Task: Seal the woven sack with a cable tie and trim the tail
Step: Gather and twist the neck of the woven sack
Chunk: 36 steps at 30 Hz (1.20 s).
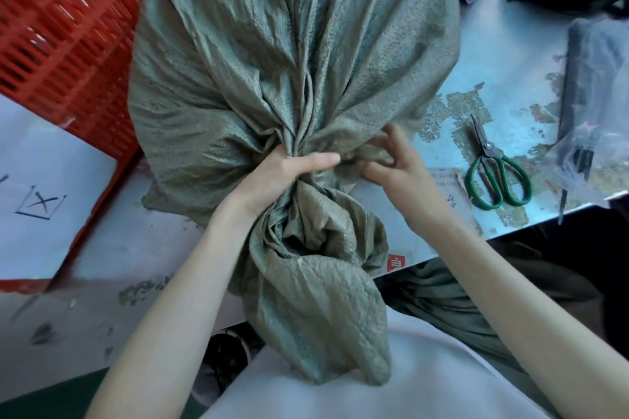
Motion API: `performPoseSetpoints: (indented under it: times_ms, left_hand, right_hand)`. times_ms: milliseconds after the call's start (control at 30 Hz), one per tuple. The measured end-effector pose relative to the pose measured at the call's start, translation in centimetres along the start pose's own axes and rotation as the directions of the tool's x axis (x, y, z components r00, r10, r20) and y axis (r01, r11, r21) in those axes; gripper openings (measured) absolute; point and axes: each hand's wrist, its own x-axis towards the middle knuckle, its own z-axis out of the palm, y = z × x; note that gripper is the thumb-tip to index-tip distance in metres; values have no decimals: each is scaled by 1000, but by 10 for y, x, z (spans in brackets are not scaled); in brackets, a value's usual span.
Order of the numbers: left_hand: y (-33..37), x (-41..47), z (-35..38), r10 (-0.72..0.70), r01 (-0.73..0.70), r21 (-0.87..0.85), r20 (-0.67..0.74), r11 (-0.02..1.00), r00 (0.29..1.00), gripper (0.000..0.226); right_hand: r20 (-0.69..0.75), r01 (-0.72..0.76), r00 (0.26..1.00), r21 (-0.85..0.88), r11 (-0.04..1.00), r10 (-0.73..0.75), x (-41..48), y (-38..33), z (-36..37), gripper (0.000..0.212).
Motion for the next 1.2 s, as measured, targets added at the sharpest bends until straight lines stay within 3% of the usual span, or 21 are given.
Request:
performPoseSetpoints:
  times_ms: [100,267,367,500,633,733,900,967,1033,1100,1200]
  left_hand:
    - [0,5,-3,39,-55,303,59,951,998,58]
    - [3,8,-5,-11,59,682,-75,729,997,73]
    - [5,3,0,3,26,642,-43,766,999,58]
    - [3,-5,2,9,60,527,-127,848,992,56]
    - [-4,-10,2,45,28,482,-140,876,989,62]
    - [-4,-15,1,64,25,450,-182,893,981,61]
    - [-3,-25,3,56,96,434,-323,896,945,57]
    - [0,-31,7,48,116,445,-341,888,939,54]
    - [4,-40,12,29,153,449,-373,880,927,49]
    - [7,-51,17,22,179,428,-424,886,906,41]
    - [11,-65,29,12,193,393,-463,899,886,48]
  right_hand:
    - [-24,44,999,259,965,-39,7,-16,4,41]
    - [-7,12,1000,316,949,-10,13,-33,12,21]
    - [-19,22,1000,318,948,-17,15,-36,18,20]
    - [38,-20,999,262,965,10,16,-34,17,18]
    - [38,-36,999,56,998,34,9,-34,5,7]
    - [11,-103,994,-202,974,107,2,-25,-1,43]
    - [236,-331,868,-379,864,437,-2,-7,9,86]
    - [370,-447,781,-231,864,503,4,-5,19,89]
    - [535,-540,717,19,842,448,11,-4,29,78]
    - [604,-575,705,179,798,372,14,-8,38,74]
    - [585,-579,746,335,743,317,14,-17,44,56]
